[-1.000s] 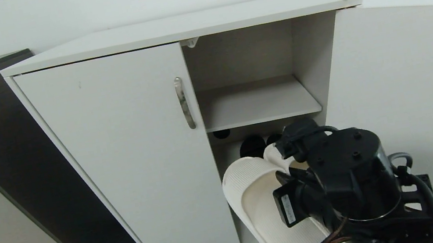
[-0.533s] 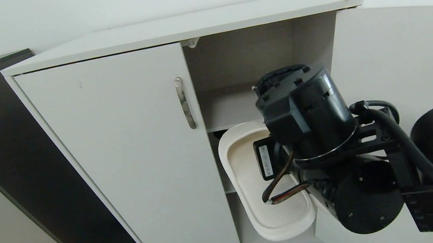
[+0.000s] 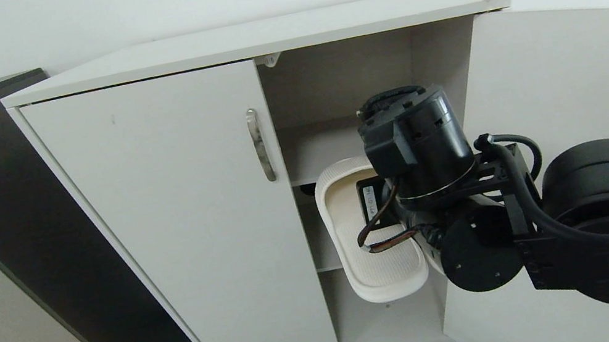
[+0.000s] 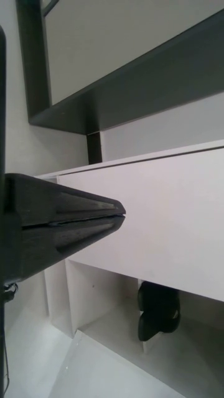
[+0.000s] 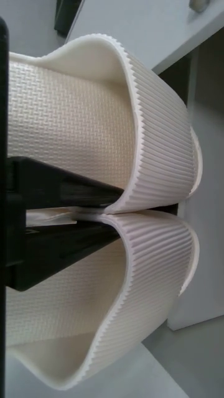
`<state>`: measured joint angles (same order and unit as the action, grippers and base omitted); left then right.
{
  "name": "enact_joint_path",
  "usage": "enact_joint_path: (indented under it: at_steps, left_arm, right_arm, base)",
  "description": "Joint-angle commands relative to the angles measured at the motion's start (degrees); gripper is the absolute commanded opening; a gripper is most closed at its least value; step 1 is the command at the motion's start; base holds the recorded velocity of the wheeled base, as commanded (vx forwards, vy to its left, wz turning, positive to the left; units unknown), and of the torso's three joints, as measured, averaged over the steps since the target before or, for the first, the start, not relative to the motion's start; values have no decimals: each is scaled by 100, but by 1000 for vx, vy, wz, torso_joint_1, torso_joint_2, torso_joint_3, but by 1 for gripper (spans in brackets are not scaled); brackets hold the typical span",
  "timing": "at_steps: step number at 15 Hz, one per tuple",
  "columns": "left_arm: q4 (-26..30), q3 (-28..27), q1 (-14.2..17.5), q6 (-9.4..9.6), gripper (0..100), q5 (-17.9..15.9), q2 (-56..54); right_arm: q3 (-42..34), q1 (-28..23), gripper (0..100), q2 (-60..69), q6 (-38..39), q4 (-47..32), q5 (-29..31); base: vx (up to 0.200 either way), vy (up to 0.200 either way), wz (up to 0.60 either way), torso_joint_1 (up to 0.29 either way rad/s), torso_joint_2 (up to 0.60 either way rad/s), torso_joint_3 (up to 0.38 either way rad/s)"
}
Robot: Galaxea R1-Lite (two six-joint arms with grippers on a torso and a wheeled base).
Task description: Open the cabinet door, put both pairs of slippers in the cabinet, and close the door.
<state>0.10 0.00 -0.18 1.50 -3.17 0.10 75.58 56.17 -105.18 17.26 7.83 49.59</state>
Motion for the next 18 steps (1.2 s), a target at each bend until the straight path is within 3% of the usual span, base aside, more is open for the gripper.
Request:
enact_joint_path:
  at_steps: [1,11,18]
  left_arm:
    - [-1,0,1,-1,0,1,-1]
    - [-1,0,1,-1,0,1,-1]
    - [-1,0,1,-1,0,1,-1]
  right_arm:
    - [0,-45,0,-20,-4,26,-2]
    - [0,-89,0,-20,-21,87,-11]
    - [80,-186,0,-336,-74,421,-160]
  base:
    - [0,0,0,0,0,0]
    - [180,0,0,3,2,4]
    - [0,0,0,0,0,0]
